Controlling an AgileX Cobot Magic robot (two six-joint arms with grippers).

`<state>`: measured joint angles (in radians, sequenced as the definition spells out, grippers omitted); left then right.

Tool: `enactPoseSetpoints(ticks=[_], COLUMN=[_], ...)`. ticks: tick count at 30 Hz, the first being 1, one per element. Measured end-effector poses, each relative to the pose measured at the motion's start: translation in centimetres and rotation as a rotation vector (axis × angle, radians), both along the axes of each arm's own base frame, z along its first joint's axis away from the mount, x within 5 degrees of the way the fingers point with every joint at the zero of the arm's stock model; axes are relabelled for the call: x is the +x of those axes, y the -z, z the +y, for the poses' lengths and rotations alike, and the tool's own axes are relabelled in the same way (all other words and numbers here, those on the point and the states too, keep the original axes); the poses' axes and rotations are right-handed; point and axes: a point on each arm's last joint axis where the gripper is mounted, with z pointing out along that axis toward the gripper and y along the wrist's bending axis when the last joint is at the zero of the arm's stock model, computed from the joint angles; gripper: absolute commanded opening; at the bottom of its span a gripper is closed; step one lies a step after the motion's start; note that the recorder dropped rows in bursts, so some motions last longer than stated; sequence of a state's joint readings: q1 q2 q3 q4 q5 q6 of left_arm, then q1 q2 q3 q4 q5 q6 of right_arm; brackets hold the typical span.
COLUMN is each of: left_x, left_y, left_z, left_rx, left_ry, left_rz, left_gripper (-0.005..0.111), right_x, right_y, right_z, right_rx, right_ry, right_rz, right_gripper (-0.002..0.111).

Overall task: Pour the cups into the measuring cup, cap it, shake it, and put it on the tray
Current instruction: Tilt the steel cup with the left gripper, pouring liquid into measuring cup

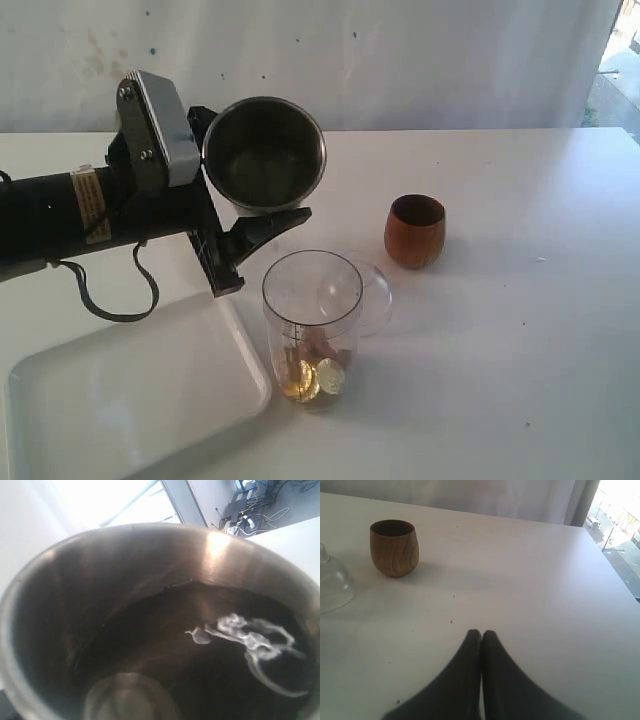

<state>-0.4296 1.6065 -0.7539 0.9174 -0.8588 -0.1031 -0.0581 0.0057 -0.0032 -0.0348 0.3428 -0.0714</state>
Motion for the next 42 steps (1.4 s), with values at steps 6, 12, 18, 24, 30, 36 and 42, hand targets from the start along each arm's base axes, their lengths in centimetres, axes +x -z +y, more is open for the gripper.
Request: enactPoseSetpoints(ticks=[6, 12, 18, 24, 30, 36, 42], left_x=[0.3, 0.8, 1.5, 2.1, 2.2, 2.6, 2.9], left_y=[0.2, 0.7, 0.4, -0.7, -0.6, 1.1, 2.2], left_z=[0.2, 0.6, 0.7, 0.4, 0.3, -0.2, -0.3], left_rx=[0.021, 0.068, 0.104, 0.073, 0.041, 0.032, 0.071], left_ry=[-0.04, -0.114, -0.156, -0.159, -0.151, -0.13, -0.119], left_rz=[0.013, 0.037, 0.047, 0.021, 0.049, 0.102, 0.087], left_gripper=[0.0, 0.0, 0.0, 0.0, 0.0, 0.0, 0.0], right_x=[0.0, 0.0, 0.0, 0.0, 0.0, 0.0, 0.0], right_y=[0.0, 0.0, 0.0, 0.0, 0.0, 0.0, 0.0], right_z=[0.0, 0.0, 0.0, 0.0, 0.0, 0.0, 0.0], right_rx=[0.0, 0.0, 0.0, 0.0, 0.0, 0.0, 0.0], right_ry=[0.0, 0.0, 0.0, 0.0, 0.0, 0.0, 0.0], right_rz=[0.0, 0.0, 0.0, 0.0, 0.0, 0.0, 0.0], right_gripper=[0.0, 0.0, 0.0, 0.0, 0.0, 0.0, 0.0])
